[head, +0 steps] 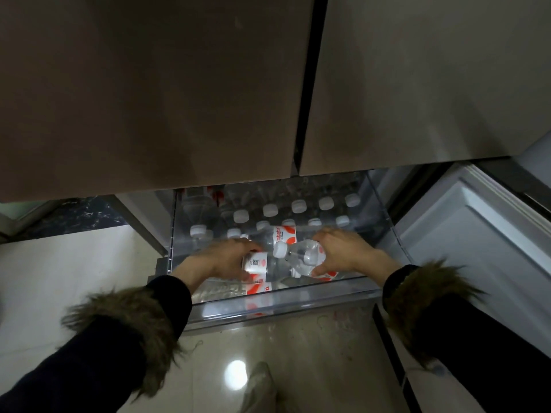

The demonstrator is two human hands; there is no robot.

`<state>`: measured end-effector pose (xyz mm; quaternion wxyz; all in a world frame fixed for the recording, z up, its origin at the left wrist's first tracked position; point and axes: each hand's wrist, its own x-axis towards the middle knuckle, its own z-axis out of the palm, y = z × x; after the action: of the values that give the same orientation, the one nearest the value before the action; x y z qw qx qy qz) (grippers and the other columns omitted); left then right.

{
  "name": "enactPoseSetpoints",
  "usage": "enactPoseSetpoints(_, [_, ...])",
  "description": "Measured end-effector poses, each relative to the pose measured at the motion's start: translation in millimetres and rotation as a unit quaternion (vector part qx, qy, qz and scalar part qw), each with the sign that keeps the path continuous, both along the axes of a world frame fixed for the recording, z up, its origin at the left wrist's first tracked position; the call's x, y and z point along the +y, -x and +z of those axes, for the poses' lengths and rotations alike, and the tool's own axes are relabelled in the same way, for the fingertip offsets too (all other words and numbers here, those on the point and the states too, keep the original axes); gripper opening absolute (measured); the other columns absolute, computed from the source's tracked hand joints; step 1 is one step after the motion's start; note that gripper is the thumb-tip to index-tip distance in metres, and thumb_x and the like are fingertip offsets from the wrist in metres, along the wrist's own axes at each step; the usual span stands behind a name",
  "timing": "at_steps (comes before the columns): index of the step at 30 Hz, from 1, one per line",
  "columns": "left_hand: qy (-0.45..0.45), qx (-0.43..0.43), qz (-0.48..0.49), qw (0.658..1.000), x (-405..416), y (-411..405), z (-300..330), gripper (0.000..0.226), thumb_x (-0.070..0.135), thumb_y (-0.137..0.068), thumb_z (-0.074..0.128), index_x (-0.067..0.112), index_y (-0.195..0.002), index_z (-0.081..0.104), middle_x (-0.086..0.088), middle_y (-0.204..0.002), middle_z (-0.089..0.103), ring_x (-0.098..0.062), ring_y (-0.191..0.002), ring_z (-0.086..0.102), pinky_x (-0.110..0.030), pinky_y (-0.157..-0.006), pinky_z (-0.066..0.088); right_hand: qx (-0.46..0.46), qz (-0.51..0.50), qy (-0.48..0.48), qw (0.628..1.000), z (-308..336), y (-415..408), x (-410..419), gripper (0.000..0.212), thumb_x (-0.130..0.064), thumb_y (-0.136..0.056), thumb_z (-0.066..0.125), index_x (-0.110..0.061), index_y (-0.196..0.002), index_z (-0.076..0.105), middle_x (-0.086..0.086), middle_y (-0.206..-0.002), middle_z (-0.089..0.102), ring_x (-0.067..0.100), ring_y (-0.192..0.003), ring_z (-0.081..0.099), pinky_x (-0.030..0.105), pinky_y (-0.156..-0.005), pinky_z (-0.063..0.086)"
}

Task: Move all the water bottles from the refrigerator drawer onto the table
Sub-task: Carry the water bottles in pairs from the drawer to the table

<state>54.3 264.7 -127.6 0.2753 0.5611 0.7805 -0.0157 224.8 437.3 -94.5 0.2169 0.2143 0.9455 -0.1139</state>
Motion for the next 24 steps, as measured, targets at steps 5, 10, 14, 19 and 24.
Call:
enactPoseSetpoints(5, [-0.019,0.022,-0.029,0.999,-5.1,-3.7,4.5,0.066,0.052,-0.077,0.064,0.029,-0.133,0.038,0.003,-0.130,0.051,-0.016,-0.108,0.052,-0.032,-0.088,0.047,0.069,-0.030,0.000,0.997,12.4,-12.3,-1.1,0.067,-0.052,-0.073,0.068,-0.018,-0.125,0.043,0.001,-0.123,0.056,0.022,-0.106,0.057,0.033,-0.081,0.042])
enactPoseSetpoints(10, [-0.048,-0.023,-0.009,0.999,-13.8,-2.1,14.2,0.078,0.048,-0.076,0.067,0.028,-0.140,0.027,0.000,-0.122,0.050,-0.016,-0.100,0.055,-0.030,-0.086,0.049,0.159,-0.142,0.055,0.975,24.5,-27.9,5.6,0.065,-0.049,-0.066,0.076,-0.019,-0.114,0.044,0.001,-0.113,0.057,0.019,-0.093,0.055,0.029,-0.072,0.040])
enactPoseSetpoints(14, [-0.124,-0.076,0.070,0.987,-17.7,-0.2,25.6,0.084,0.032,-0.074,0.073,0.021,-0.143,0.026,-0.006,-0.129,0.045,-0.020,-0.115,0.049,-0.023,-0.096,0.040,0.222,-0.192,0.113,0.949,24.8,-35.5,6.8,0.069,-0.044,-0.061,0.081,-0.019,-0.114,0.045,0.000,-0.111,0.057,0.015,-0.092,0.054,0.028,-0.074,0.044])
enactPoseSetpoints(19, [-0.195,-0.106,0.098,0.970,-21.3,-6.1,39.8,0.083,0.025,-0.072,0.075,0.012,-0.139,0.028,-0.005,-0.133,0.042,-0.015,-0.119,0.044,-0.020,-0.101,0.034,0.268,-0.240,0.240,0.902,24.4,-43.7,-2.3,0.080,-0.051,-0.050,0.081,-0.024,-0.115,0.042,-0.002,-0.118,0.056,0.014,-0.105,0.058,0.037,-0.092,0.052])
enactPoseSetpoints(24, [-0.179,-0.146,0.115,0.966,-34.9,-3.3,38.0,0.080,0.022,-0.071,0.077,0.012,-0.133,0.027,-0.002,-0.129,0.045,-0.015,-0.119,0.049,-0.028,-0.102,0.042,0.247,-0.224,0.278,0.901,16.5,-41.9,-11.4,0.072,-0.028,-0.062,0.085,-0.029,-0.116,0.037,0.001,-0.130,0.052,0.014,-0.116,0.054,0.039,-0.101,0.047])
